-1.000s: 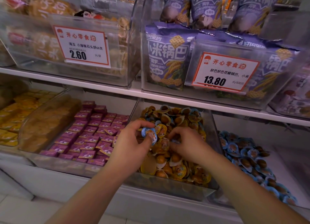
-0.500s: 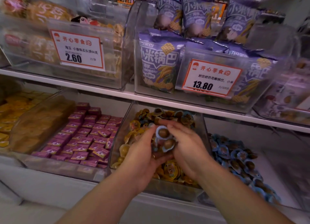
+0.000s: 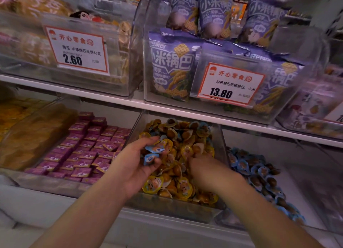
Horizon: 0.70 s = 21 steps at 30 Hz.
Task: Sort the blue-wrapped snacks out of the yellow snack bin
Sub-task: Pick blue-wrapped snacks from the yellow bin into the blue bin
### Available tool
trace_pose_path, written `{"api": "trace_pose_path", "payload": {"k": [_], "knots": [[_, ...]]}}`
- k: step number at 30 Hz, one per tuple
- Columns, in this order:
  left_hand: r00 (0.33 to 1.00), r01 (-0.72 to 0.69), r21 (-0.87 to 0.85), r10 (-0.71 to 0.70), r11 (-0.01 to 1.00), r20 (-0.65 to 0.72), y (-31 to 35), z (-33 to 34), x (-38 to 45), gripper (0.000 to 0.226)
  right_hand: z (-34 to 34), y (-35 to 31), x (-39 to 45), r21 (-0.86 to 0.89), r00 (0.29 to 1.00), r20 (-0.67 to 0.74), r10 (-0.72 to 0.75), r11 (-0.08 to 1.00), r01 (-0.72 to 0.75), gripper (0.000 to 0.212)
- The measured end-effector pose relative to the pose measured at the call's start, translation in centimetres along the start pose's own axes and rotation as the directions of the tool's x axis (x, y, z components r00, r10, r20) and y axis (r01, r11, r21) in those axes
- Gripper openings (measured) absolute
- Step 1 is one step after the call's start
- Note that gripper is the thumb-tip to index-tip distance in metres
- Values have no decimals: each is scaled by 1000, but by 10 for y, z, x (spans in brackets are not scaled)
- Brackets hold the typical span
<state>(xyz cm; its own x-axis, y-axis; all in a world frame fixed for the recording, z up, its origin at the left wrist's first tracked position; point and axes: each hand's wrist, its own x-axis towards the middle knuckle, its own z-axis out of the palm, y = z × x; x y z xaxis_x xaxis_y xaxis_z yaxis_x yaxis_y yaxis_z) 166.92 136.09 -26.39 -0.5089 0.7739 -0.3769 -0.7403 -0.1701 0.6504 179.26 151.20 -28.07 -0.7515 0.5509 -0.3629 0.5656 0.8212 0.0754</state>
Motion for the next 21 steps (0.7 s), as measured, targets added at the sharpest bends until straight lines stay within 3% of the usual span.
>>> {"api": "trace_pose_path", "payload": {"k": [4,6,8,11,15,16,18,21], "knots": [[1000,-6,62,6,998,-6,-5,-5,3,23,13,-4,18,155,988,87,128,978,-140,71],[1000,-2,76,3,997,-10,-7,-6,6,27,12,-5,22,182,990,34,140,973,-144,67],[1000,-4,85,5,996,-14,-7,-7,7,29,11,-4,22,204,988,-82,130,973,-111,45],[1000,-15,88,15,996,0,-6,-8,8,27,6,0,18,452,968,-233,97,892,19,17],[995,-84,161,90,983,-32,-8,-7,9,18,-19,2,-1,802,902,-421,96,504,321,21],[993,-105,188,113,976,-30,-10,-7,9,17,-23,-3,-8,814,881,-471,56,413,409,22],[993,-118,242,113,963,36,-13,-4,8,30,-24,-20,-21,788,844,-533,-57,331,520,27],[989,-135,343,102,930,111,-16,-1,3,38,-18,-42,-26,709,790,-601,-123,376,597,30]]}}
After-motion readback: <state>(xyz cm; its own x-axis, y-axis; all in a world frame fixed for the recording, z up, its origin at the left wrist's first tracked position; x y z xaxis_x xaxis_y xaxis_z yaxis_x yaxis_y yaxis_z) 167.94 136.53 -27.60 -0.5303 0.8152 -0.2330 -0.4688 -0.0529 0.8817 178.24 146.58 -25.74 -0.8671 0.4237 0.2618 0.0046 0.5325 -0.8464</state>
